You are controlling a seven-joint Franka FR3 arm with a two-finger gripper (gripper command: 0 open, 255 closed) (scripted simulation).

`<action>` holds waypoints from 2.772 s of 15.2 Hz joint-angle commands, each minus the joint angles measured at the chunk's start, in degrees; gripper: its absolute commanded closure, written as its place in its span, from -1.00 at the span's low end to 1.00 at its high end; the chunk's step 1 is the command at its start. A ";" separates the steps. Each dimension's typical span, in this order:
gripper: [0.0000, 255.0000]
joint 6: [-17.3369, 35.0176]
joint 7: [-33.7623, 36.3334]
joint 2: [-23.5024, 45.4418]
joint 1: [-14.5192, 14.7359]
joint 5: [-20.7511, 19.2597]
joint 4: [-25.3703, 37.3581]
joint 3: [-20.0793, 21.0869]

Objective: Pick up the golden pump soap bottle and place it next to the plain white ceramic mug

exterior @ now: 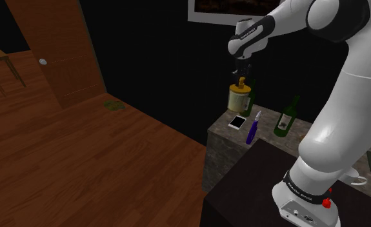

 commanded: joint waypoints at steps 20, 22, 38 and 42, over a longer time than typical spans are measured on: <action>1.00 -2.92 -7.17 -19.93 -5.21 -7.10 -14.59 -5.11; 1.00 -2.69 -8.69 -22.71 -6.53 -8.48 -17.10 -6.24; 1.00 -3.22 -25.58 -39.27 -19.07 -19.44 -27.77 -18.21; 1.00 -3.41 -30.97 -41.22 -21.91 -21.69 -27.73 -22.19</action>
